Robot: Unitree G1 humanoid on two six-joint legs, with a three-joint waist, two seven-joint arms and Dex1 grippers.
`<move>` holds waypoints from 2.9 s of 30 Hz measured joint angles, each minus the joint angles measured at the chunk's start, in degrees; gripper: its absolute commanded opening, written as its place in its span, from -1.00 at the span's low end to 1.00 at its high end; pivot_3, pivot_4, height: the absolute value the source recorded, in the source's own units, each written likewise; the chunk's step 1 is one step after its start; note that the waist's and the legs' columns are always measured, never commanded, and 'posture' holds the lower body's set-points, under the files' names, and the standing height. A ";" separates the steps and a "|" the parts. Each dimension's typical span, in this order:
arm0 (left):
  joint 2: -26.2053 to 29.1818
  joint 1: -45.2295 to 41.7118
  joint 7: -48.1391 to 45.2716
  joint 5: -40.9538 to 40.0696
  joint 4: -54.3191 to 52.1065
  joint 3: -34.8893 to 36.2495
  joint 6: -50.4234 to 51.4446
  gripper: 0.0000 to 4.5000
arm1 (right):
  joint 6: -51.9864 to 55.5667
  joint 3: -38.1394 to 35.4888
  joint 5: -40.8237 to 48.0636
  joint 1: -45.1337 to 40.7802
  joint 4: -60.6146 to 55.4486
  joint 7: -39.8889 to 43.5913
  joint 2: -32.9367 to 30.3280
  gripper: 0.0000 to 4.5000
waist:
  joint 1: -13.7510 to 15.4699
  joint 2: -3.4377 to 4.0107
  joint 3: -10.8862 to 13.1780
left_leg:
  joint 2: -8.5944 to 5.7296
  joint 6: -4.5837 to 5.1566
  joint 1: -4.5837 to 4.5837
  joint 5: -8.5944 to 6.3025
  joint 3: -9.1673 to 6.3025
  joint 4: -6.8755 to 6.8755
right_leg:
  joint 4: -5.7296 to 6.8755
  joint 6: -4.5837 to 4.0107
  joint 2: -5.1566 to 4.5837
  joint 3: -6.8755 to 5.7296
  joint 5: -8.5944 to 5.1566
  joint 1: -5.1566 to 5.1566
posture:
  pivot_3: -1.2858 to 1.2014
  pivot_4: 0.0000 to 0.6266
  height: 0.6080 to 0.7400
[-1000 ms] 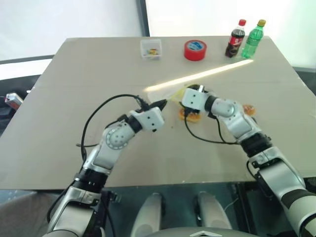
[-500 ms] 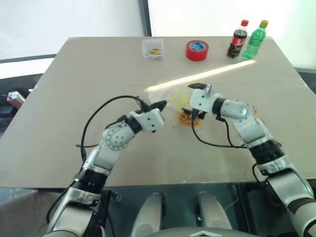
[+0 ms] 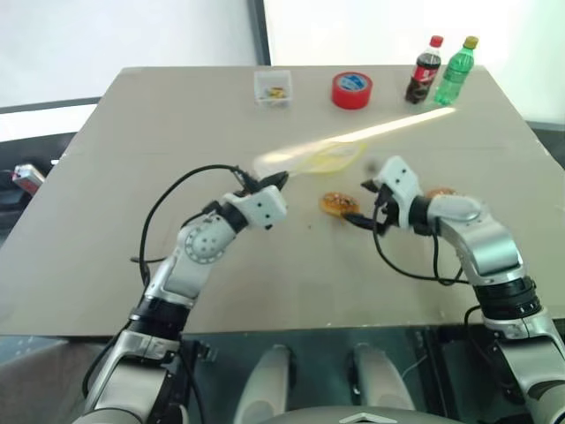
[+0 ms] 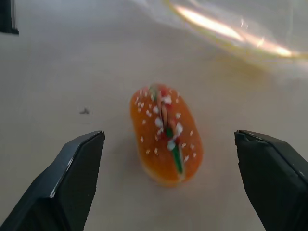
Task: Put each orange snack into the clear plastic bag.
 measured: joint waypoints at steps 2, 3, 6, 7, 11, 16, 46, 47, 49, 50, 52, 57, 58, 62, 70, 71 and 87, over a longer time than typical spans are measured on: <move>-0.02 -0.30 0.00 0.01 0.01 0.03 0.00 -1.00 | -2.03 1.04 -1.19 -0.06 2.85 -0.60 0.49 0.97 | 0.02 0.00 0.00 | 0.00 0.00 0.00 0.00 0.00 0.00 | 0.00 0.00 0.00 0.00 0.00 0.00 | 0.03 -0.52 1.00; -0.01 -0.32 0.00 0.02 0.02 0.10 0.00 -1.00 | -3.24 1.46 -1.49 -0.32 4.42 -0.80 1.07 0.97 | -0.03 0.00 0.00 | 0.01 0.00 0.01 0.00 -0.01 0.00 | 0.00 0.00 0.01 0.00 0.00 0.00 | 0.03 -0.52 1.00; -0.28 -0.64 -0.01 0.05 0.04 0.06 -0.01 -1.00 | -5.84 2.37 -2.38 -1.14 8.48 -1.24 2.90 0.72 | 0.01 0.00 0.00 | 0.00 0.00 0.00 0.00 -0.01 0.00 | 0.00 0.00 0.01 -0.01 0.00 0.00 | 0.03 -0.52 1.00; -0.29 -0.64 -0.01 0.14 0.04 0.06 -0.01 -1.00 | -6.05 2.37 -2.19 -1.16 8.94 -1.19 3.54 0.57 | 0.02 0.00 0.00 | 0.00 0.00 -0.01 0.00 -0.03 0.00 | -0.01 0.00 0.01 -0.01 0.00 0.00 | 0.03 -0.52 1.00; -0.41 -0.63 -0.01 0.41 0.05 0.06 -0.01 -1.00 | -5.88 1.81 -0.26 -1.23 8.22 0.45 3.38 -0.19 | 0.06 0.00 0.00 | -0.01 0.00 -0.01 0.00 -0.09 0.00 | -0.02 0.00 0.00 -0.01 0.00 0.00 | 0.03 -0.52 1.00; -0.89 -0.61 -0.01 0.82 0.07 0.04 -0.02 -1.00 | -3.00 0.06 2.29 -1.08 4.88 2.30 0.61 -0.89 | 0.14 0.00 0.00 | -0.01 0.00 -0.01 0.00 -0.11 0.00 | -0.02 0.00 0.00 -0.02 0.00 0.00 | 0.03 -0.52 1.00; -3.71 0.15 -0.90 0.78 -0.09 -1.98 -0.39 -1.00 | 14.35 -8.62 13.31 -9.80 6.22 -3.61 0.86 -0.89 | 0.04 0.00 0.00 | 0.00 0.00 -0.03 0.00 -0.07 0.00 | -0.02 0.00 -0.01 0.00 0.00 -0.01 | 0.03 -0.52 1.00; -3.84 0.15 -1.26 0.78 -0.10 -2.31 -0.66 -1.00 | 14.37 -8.54 13.18 -10.12 6.48 -3.77 1.28 -0.89 | 0.00 0.00 0.00 | 0.00 0.00 -0.03 0.00 -0.07 0.00 | -0.01 0.00 -0.01 0.00 0.00 -0.01 | 0.03 -0.52 1.00; -4.14 0.15 -2.19 0.69 -0.15 -3.07 -1.71 -1.00 | 14.54 -7.61 13.05 -11.31 6.96 -3.99 2.17 -0.89 | -0.05 0.00 0.00 | 0.01 0.00 -0.03 0.00 -0.07 0.00 | -0.01 0.00 0.00 0.00 0.00 -0.01 | 0.03 -0.52 1.00; -4.14 0.14 -2.68 0.66 -0.15 -3.58 -2.21 -1.00 | 14.56 -6.83 12.60 -12.28 7.72 -4.14 2.61 -0.89 | -0.06 0.00 0.00 | 0.01 0.00 -0.03 0.00 -0.07 0.00 | -0.01 0.00 0.00 0.00 0.00 -0.01 | 0.03 -0.52 1.00; -4.24 0.13 -3.46 0.65 -0.15 -4.30 -2.87 -1.00 | 14.58 -5.61 11.91 -13.63 9.10 -4.73 3.41 -0.89 | 0.02 0.00 0.00 | 0.00 0.00 -0.03 0.00 -0.08 0.00 | -0.02 0.00 0.00 -0.01 0.00 -0.01 | 0.03 -0.52 1.00; -4.42 0.00 -4.00 0.78 -0.05 -4.44 -3.67 -1.00 | 15.79 -4.31 11.35 -14.53 10.53 -5.99 5.78 -0.89 | 0.09 0.01 0.00 | 0.00 0.00 -0.03 0.00 -0.09 0.00 | -0.02 0.00 -0.01 0.00 0.00 -0.01 | 0.03 -0.52 1.00; -4.51 -0.14 -4.00 0.80 -0.05 -4.46 -3.68 -1.00 | 15.93 -4.06 11.36 -14.59 10.53 -6.00 5.96 -0.89 | 0.08 0.00 0.00 | -0.01 0.00 -0.03 0.00 -0.10 0.00 | -0.02 0.00 -0.01 0.00 0.00 -0.01 | 0.03 -0.52 1.00; -4.97 -0.69 -4.00 0.80 -0.05 -4.45 -3.69 -1.00 | 17.89 -3.14 11.16 -15.59 10.67 -7.16 6.99 -0.89 | 0.06 0.01 0.00 | -0.01 0.00 -0.03 0.00 -0.10 0.00 | -0.01 0.00 -0.01 -0.01 0.00 -0.01 | 0.03 -0.52 1.00; -6.42 -0.73 -3.97 0.80 0.01 -5.35 -3.69 -1.00 | 14.97 -3.36 9.85 -16.57 13.76 -11.08 9.26 0.24 | 0.07 0.01 0.00 | -0.01 0.00 -0.03 0.00 -0.09 0.00 | -0.01 0.00 -0.01 -0.01 0.00 -0.02 | 0.03 -0.52 1.00; -6.43 -0.73 -3.96 0.80 0.02 -5.35 -3.68 -1.00 | 14.24 -3.40 9.67 -16.58 13.70 -10.96 8.75 0.24 | 0.08 0.01 0.00 | -0.02 0.00 -0.03 0.00 -0.10 0.00 | -0.02 0.00 -0.01 -0.01 0.00 -0.02 | 0.03 -0.52 1.00; -7.33 0.09 -2.27 0.99 2.21 -5.56 -3.68 -1.00 | 10.44 -5.28 14.12 -5.20 1.72 10.05 -17.62 0.24 | 0.40 0.01 0.00 | -0.02 0.01 -0.05 -0.01 0.07 0.01 | -0.10 0.01 -0.02 -0.06 -0.01 0.04 | 0.03 -0.52 1.00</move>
